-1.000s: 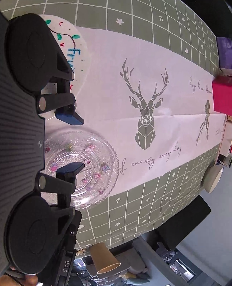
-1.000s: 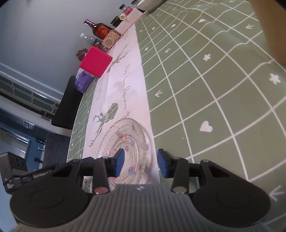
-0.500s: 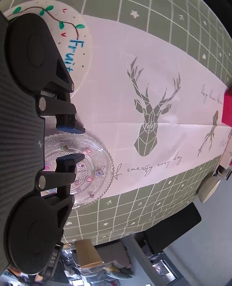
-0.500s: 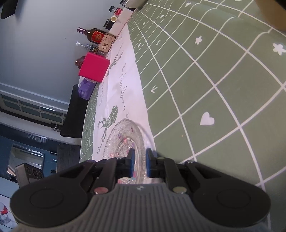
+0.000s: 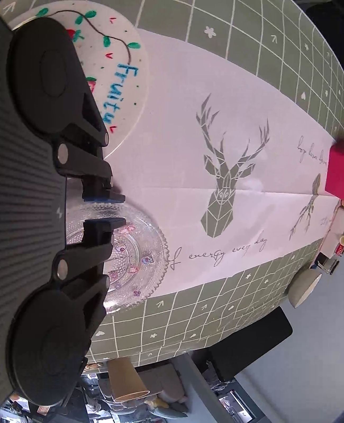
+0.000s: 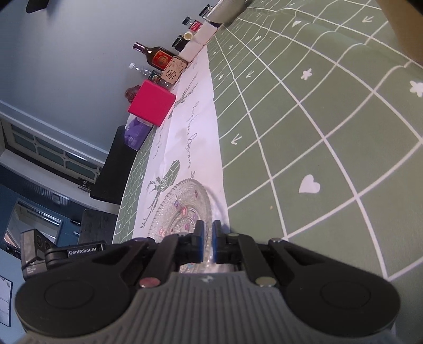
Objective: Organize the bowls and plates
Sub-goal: 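Lift and carry the glass plate with both grippers along the runner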
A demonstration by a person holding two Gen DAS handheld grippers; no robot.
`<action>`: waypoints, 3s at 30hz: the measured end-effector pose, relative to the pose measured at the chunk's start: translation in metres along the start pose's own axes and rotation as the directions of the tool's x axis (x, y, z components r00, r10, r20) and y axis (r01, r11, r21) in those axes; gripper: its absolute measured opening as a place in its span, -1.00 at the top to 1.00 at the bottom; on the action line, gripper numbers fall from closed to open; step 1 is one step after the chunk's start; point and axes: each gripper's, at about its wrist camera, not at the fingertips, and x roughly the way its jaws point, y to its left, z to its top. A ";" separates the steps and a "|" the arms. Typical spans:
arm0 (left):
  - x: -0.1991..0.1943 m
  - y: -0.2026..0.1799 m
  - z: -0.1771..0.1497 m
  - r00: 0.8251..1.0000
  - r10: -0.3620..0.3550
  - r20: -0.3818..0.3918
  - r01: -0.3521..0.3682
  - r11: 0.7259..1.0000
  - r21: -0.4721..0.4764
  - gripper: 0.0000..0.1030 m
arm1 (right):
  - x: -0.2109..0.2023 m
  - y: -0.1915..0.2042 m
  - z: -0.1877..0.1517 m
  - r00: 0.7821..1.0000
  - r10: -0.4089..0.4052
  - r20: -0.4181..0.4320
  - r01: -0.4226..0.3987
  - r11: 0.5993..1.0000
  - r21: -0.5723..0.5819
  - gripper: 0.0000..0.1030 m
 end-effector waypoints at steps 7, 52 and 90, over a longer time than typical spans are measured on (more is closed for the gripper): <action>-0.011 -0.008 -0.012 0.999 0.027 -0.044 -0.028 0.999 -0.017 0.77 | -0.013 0.009 0.000 1.000 -0.005 0.009 0.006 1.000 -0.023 0.92; -0.130 -0.089 -0.224 0.963 0.131 -0.235 -0.036 0.929 0.368 0.95 | -0.191 0.030 -0.178 0.998 -0.008 -0.062 0.022 0.970 0.240 0.83; -0.126 -0.089 -0.236 0.951 0.305 0.041 -0.280 0.802 0.528 0.79 | -0.193 0.061 -0.221 0.939 -0.337 -0.065 0.314 0.921 -0.232 0.92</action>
